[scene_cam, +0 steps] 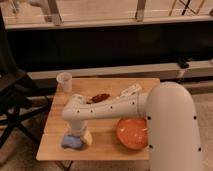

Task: Place the white sponge in the ceramic bowl

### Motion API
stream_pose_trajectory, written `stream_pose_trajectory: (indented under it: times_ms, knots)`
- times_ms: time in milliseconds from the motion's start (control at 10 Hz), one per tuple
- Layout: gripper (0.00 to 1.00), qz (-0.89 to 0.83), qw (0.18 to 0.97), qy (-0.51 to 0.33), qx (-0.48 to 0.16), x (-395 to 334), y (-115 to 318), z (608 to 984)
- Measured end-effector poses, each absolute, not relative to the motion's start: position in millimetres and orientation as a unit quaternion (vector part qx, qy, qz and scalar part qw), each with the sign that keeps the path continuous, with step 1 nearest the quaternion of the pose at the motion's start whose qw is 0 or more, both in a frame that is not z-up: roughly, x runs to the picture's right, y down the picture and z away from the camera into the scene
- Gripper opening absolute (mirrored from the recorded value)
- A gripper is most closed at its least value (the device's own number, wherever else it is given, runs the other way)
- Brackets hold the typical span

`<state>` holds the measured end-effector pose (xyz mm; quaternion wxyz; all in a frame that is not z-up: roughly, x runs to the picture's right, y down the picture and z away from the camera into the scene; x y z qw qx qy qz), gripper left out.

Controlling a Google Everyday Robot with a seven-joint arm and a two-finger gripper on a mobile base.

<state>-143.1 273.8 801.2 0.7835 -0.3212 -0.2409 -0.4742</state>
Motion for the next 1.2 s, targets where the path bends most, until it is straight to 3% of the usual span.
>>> stream_pose_trajectory:
  times_ms: [1200]
  knots:
    - [0.8,-0.472,0.777,-0.244,-0.337,-149.6,273.7,808.4]
